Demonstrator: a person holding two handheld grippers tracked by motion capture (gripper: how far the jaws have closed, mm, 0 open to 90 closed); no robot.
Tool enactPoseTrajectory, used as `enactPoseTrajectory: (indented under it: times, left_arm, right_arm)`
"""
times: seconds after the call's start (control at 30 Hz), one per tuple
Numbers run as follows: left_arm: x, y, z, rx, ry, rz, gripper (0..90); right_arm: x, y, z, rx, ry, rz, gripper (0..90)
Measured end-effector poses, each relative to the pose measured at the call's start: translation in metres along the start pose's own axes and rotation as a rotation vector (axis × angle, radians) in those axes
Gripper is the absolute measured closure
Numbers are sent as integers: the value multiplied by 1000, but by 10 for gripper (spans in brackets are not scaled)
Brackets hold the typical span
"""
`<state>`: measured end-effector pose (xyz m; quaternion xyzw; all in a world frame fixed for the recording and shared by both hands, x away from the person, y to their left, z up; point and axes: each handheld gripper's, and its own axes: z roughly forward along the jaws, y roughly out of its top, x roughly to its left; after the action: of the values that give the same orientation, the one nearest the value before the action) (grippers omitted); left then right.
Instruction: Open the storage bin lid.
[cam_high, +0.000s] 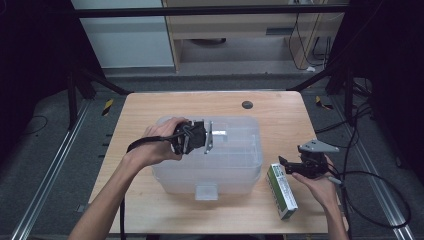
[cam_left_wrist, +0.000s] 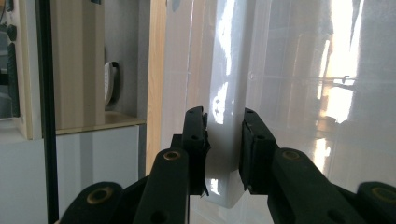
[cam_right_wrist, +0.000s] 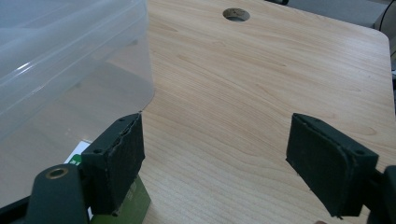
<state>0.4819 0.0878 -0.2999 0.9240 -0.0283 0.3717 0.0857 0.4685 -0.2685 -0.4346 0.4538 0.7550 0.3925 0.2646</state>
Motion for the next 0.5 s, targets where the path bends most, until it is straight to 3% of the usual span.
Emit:
enactPoseTrajectory:
  times: [0.5]
  left_arm:
    - [3, 1, 0, 9, -15, 19, 749]
  right_arm:
    - [5, 4, -4, -14, 23, -6, 226]
